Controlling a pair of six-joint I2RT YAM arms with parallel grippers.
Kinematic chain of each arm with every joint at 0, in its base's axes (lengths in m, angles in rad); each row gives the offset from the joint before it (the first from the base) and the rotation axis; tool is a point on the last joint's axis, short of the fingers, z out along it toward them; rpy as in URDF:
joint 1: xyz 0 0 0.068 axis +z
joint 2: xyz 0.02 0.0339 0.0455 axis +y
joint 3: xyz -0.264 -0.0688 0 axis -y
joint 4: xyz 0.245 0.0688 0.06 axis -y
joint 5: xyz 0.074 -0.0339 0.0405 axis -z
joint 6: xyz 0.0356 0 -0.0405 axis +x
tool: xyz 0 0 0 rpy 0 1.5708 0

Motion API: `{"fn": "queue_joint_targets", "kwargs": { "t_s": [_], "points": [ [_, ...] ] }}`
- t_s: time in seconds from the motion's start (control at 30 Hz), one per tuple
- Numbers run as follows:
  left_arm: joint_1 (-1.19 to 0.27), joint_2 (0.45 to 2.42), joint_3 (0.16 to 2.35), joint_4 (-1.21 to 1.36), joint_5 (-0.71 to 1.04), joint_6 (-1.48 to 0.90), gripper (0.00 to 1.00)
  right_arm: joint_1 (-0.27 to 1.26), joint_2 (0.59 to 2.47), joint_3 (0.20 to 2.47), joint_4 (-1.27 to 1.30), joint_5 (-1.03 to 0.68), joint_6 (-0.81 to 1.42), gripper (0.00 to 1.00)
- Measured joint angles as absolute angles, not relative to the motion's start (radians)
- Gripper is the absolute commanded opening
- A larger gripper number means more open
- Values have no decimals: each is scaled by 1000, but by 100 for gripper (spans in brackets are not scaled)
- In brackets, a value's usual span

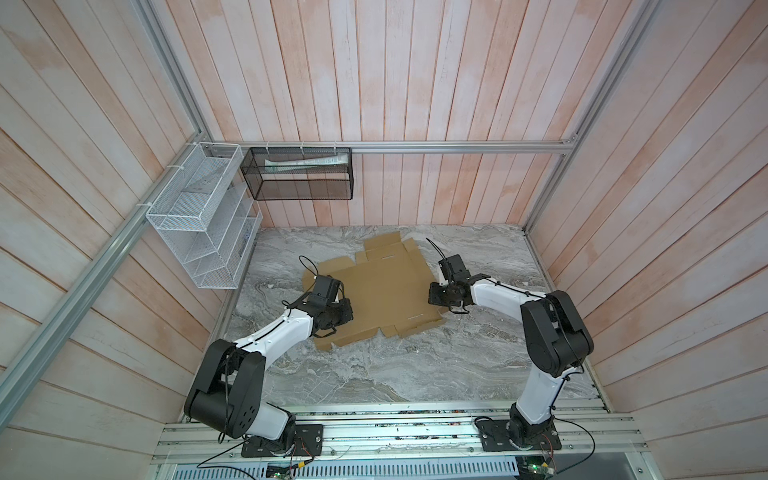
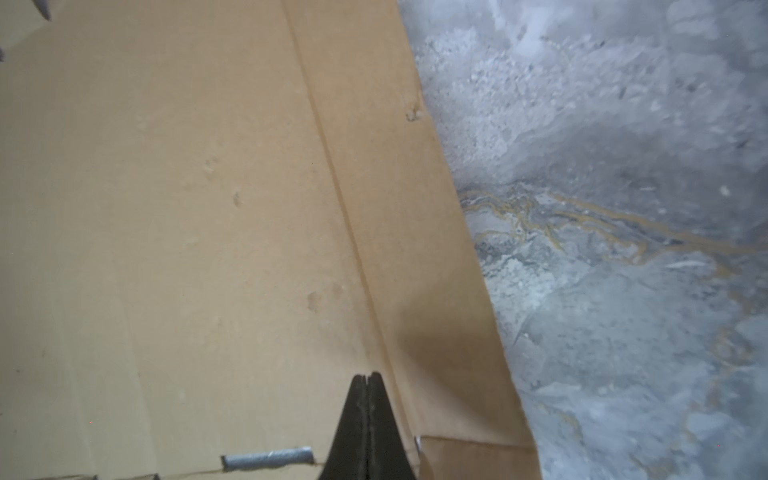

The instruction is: Fold the paper box

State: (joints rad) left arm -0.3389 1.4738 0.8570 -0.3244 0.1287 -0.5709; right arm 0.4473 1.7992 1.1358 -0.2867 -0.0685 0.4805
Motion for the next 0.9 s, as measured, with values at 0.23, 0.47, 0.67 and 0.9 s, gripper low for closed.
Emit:
{"fn": "queue_joint_targets", "kwargs": {
  "t_s": [0.23, 0.47, 0.67, 0.9],
  "points": [
    [-252, 1529, 952, -322, 125, -515, 0, 550, 1633, 1062, -313, -27, 549, 0],
    [-186, 1641, 989, -313, 133, -488, 0, 653, 1562, 970, -315, -4, 658, 0],
    [-168, 1699, 991, -292, 134, -482, 0, 714, 1562, 921, -314, -4, 739, 0],
    [-142, 1774, 1008, -266, 146, -481, 0, 731, 1561, 899, -304, -4, 791, 0]
  ]
}}
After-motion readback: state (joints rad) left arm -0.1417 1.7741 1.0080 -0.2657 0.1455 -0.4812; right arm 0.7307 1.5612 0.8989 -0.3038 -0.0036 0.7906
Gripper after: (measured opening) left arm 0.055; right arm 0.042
